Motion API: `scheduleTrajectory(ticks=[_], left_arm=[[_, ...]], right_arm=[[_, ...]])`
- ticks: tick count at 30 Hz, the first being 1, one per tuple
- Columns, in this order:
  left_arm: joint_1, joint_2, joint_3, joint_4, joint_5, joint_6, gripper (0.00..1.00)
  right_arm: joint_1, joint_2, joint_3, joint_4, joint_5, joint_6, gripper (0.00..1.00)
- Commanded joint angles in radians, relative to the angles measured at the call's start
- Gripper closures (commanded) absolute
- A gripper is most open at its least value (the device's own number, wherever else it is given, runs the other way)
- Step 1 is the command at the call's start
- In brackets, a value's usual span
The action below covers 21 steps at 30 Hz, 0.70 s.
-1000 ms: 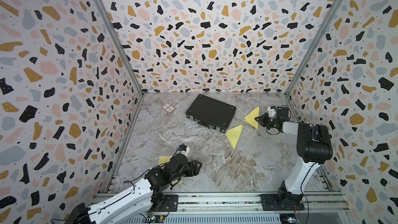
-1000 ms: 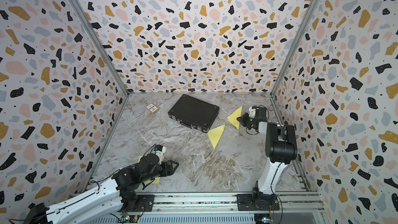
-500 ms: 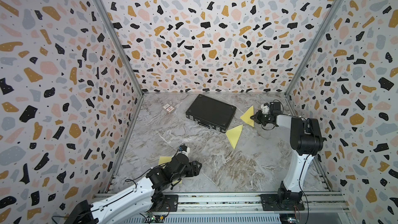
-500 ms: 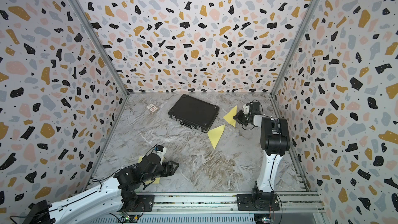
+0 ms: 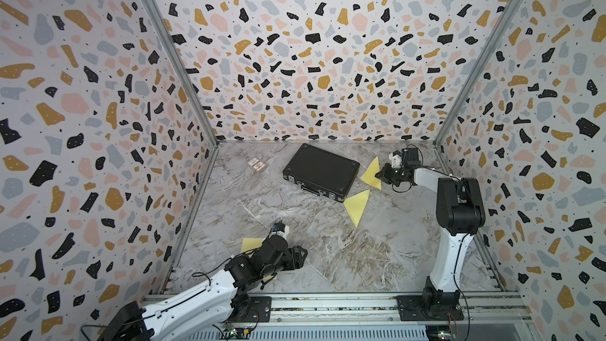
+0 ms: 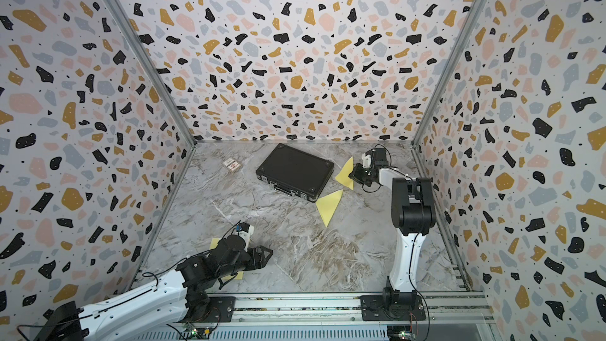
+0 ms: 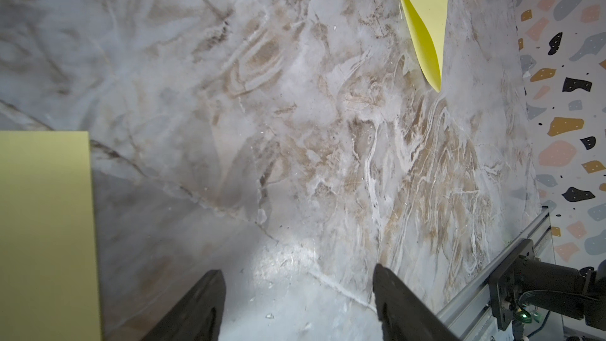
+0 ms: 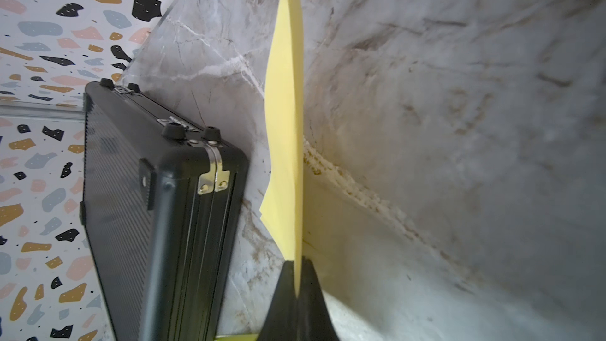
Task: Fold the square paper diagonally
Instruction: Place the paper at the center of the board.
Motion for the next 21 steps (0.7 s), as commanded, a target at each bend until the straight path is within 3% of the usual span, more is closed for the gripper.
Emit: scheduleTrajectory(ticks=[1,21], left_arm=[[0.005,0.0,-0.013,0.045,0.005,-0.003,0.25],[0.005,0.012,-0.032,0.073,0.017,-0.016,0.25]], right_arm=[[0.017,0.004,0.028,-0.028,0.013,-0.014,1.0],[0.023,0.042,0.034,0.101,-0.064,0.066,1.0]])
